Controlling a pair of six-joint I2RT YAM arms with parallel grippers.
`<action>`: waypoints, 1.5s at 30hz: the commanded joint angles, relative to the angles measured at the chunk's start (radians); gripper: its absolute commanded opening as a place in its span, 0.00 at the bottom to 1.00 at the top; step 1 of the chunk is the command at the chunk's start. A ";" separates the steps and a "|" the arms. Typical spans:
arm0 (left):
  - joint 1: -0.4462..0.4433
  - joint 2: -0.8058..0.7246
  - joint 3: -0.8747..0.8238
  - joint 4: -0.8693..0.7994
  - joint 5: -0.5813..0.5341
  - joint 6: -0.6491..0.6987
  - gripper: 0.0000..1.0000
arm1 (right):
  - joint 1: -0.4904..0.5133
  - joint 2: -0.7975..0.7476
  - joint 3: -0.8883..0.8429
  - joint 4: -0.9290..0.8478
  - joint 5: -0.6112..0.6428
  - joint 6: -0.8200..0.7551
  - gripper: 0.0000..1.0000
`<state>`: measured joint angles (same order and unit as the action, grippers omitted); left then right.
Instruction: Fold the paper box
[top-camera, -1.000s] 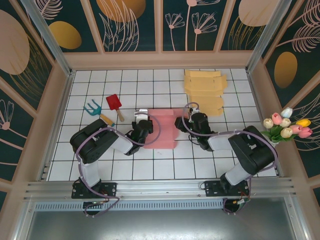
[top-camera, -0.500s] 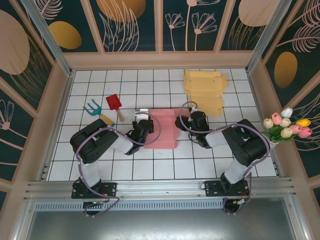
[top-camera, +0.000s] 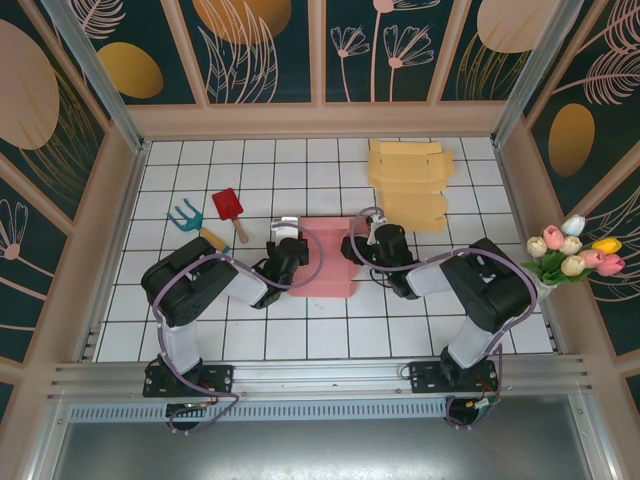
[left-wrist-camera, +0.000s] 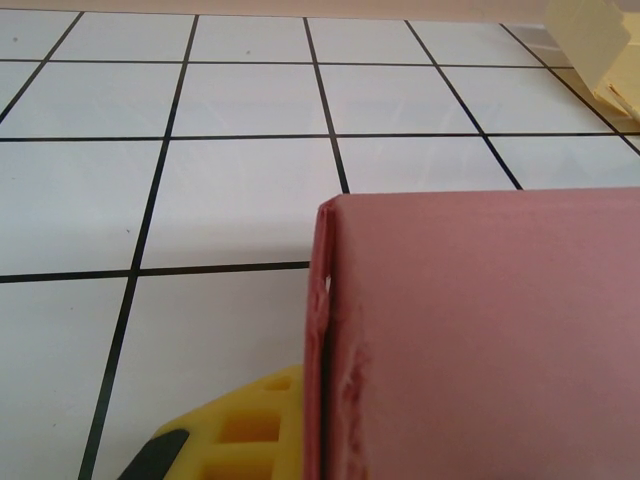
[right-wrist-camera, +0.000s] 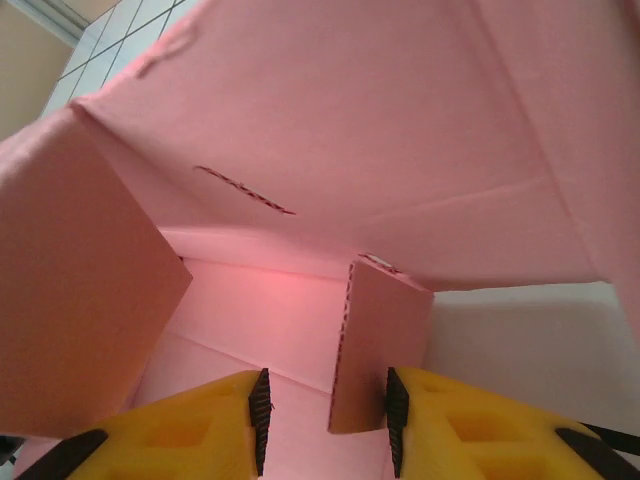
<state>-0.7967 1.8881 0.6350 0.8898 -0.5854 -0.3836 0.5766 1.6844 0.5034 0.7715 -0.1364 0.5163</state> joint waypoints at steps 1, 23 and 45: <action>0.002 0.027 0.014 -0.013 0.028 -0.026 0.00 | 0.016 0.024 0.029 0.052 -0.020 -0.010 0.39; 0.003 0.000 -0.020 0.027 -0.016 0.063 0.00 | 0.079 -0.372 0.091 -0.635 0.132 -0.241 0.43; 0.002 -0.086 -0.148 0.107 0.027 0.150 0.00 | -0.120 -0.412 0.352 -0.990 0.107 -1.338 0.46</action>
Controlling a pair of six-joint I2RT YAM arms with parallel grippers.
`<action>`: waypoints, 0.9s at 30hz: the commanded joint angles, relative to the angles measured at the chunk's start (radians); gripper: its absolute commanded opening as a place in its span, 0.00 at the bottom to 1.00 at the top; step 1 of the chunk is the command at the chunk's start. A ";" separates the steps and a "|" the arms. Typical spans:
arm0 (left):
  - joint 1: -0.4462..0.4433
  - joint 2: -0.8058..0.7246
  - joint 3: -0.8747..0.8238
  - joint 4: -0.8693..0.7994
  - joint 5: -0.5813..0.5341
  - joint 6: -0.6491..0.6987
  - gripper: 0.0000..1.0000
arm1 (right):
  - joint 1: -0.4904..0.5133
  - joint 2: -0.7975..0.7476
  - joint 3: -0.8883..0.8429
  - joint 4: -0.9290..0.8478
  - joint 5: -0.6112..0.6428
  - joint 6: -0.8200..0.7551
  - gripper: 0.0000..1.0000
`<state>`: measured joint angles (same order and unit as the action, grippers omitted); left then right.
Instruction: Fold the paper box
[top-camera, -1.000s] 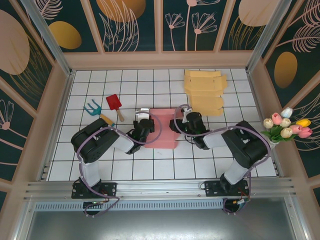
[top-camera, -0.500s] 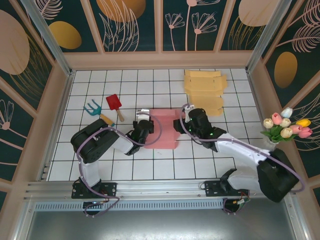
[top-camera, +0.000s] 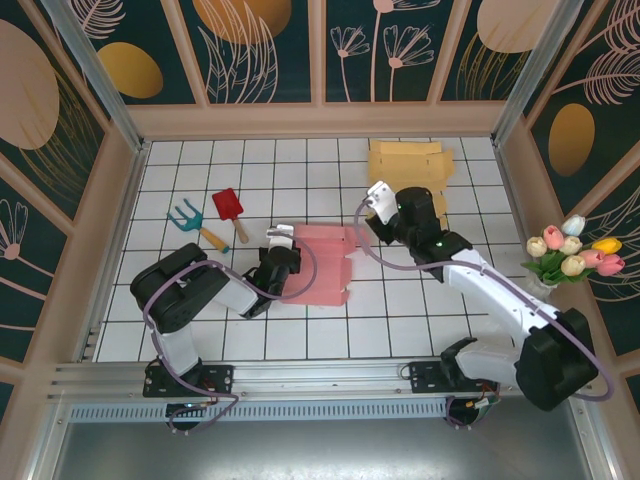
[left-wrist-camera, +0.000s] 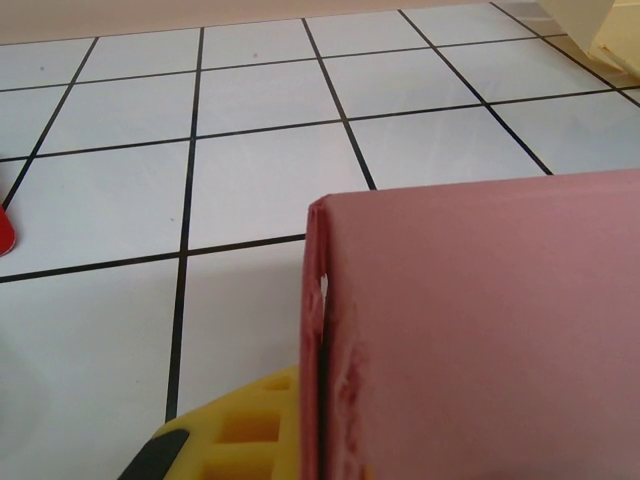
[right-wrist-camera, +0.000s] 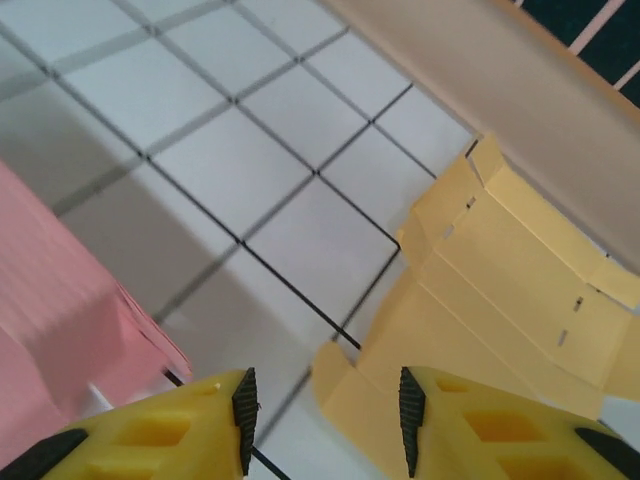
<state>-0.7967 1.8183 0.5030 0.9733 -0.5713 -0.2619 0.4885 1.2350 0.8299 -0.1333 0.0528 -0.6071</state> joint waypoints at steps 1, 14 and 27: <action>0.003 -0.016 -0.016 0.023 0.014 0.030 0.00 | -0.043 0.049 0.023 -0.100 -0.108 -0.248 0.46; 0.002 0.014 0.032 0.006 0.062 0.020 0.00 | -0.093 0.182 -0.103 0.100 -0.285 -0.459 0.47; 0.004 0.016 0.089 -0.086 0.039 0.000 0.00 | -0.106 0.245 -0.094 0.190 -0.498 -0.396 0.46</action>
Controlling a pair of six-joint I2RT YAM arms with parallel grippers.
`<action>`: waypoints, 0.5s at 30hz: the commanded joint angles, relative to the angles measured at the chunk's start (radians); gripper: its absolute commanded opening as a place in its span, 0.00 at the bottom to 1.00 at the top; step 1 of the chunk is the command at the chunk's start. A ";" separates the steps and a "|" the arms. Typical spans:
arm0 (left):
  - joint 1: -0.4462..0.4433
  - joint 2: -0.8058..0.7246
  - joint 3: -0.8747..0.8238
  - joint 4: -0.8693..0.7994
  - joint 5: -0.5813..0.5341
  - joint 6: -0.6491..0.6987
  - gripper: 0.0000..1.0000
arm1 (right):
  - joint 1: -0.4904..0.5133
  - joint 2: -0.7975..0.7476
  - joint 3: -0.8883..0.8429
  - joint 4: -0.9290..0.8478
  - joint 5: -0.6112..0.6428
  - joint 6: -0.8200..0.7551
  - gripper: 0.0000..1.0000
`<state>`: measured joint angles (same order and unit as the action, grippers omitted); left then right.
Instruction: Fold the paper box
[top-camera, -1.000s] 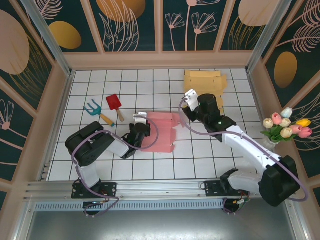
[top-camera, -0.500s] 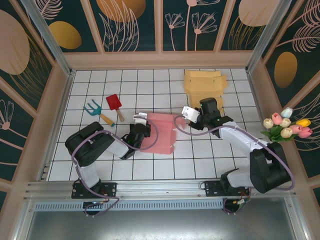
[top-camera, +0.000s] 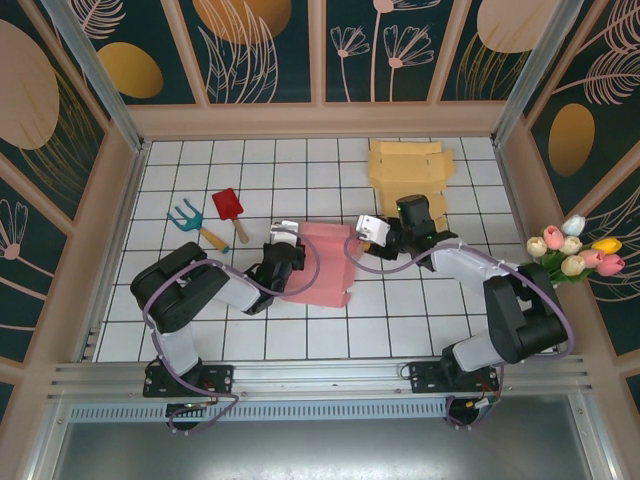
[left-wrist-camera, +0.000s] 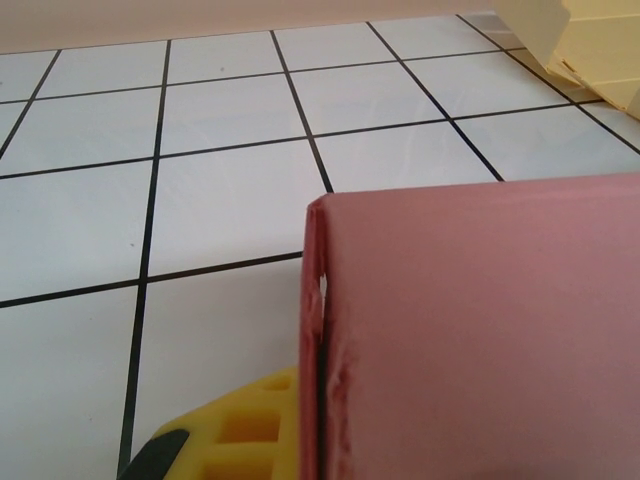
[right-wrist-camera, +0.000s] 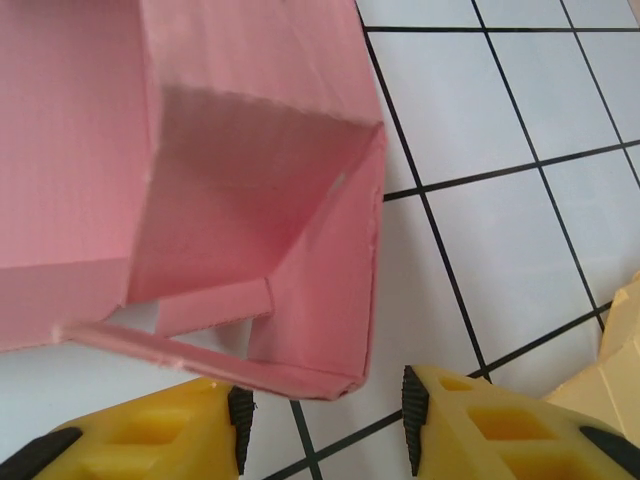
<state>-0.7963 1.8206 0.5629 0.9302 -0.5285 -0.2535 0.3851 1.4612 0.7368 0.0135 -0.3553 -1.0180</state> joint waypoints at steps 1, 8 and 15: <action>0.002 0.016 0.036 -0.053 -0.005 -0.015 0.00 | -0.002 0.023 -0.001 0.047 -0.091 0.019 0.46; 0.003 0.012 0.061 -0.076 0.028 -0.038 0.00 | 0.003 0.030 0.001 0.071 -0.136 0.067 0.44; 0.002 0.013 0.090 -0.127 -0.017 -0.072 0.00 | 0.029 0.026 -0.010 0.082 -0.164 0.097 0.43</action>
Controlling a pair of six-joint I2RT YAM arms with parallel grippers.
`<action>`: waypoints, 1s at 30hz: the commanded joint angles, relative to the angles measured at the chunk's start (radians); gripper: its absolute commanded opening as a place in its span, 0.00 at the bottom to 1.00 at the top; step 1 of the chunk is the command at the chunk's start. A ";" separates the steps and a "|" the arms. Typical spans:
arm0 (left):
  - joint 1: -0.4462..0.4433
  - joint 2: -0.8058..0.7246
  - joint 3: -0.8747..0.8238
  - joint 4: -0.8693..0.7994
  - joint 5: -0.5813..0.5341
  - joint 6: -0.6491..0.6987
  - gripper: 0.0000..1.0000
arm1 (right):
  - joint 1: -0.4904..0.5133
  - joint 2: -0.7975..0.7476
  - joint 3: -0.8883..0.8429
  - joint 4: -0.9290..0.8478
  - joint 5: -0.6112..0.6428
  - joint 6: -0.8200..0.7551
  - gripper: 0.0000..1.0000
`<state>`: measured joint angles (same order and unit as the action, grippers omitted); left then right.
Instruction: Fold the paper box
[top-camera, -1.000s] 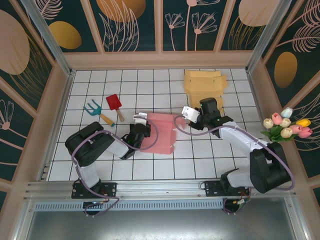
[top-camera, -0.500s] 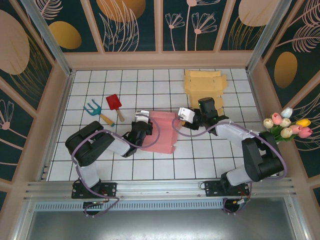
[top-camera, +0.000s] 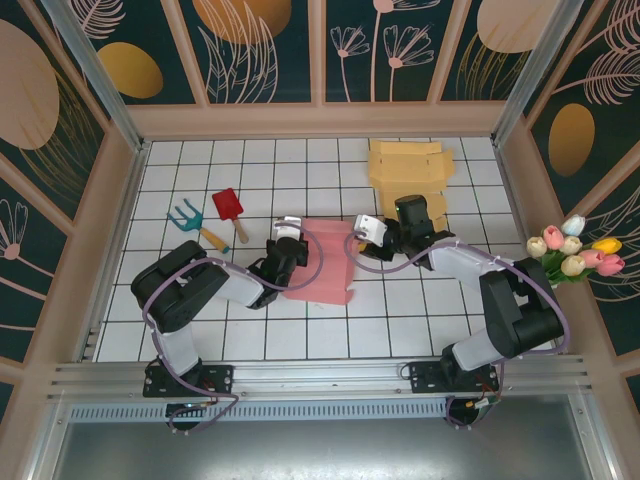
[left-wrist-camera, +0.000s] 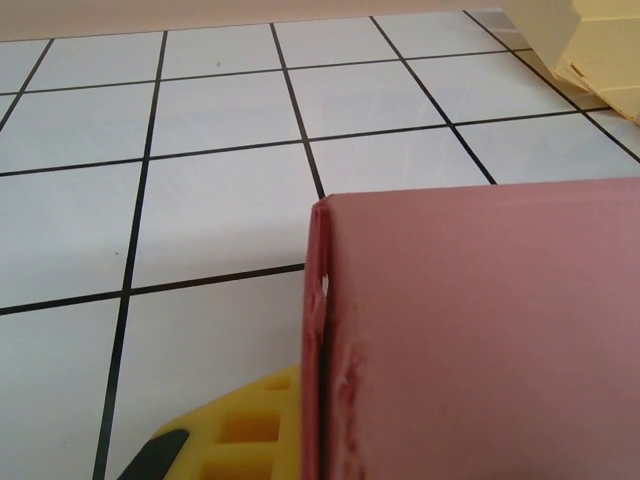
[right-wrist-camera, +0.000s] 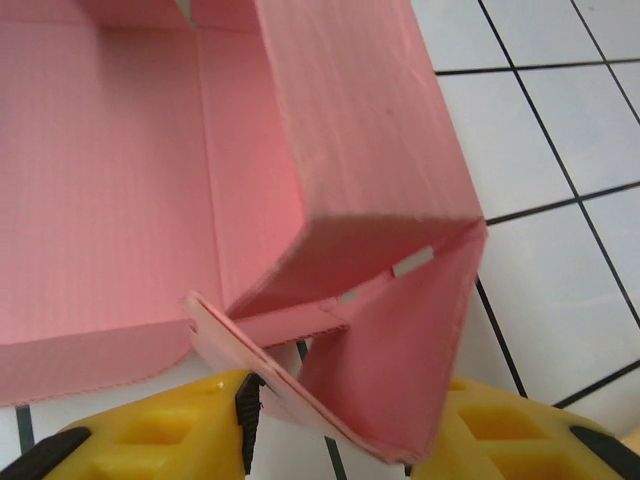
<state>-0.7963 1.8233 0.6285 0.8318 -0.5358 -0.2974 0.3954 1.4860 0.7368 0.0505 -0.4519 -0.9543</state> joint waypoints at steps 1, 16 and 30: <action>0.003 0.010 0.026 -0.032 -0.013 -0.035 0.00 | 0.023 0.002 -0.012 0.054 -0.066 0.048 0.42; 0.003 -0.006 0.024 -0.044 0.019 -0.102 0.00 | 0.121 0.041 -0.055 0.343 0.158 0.460 0.28; 0.004 -0.013 0.048 -0.094 -0.056 -0.080 0.00 | 0.158 -0.005 -0.112 0.309 -0.098 0.367 0.35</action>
<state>-0.7723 1.8233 0.6426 0.7349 -0.6163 -0.3943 0.5373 1.5120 0.5999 0.3759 -0.4137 -0.5694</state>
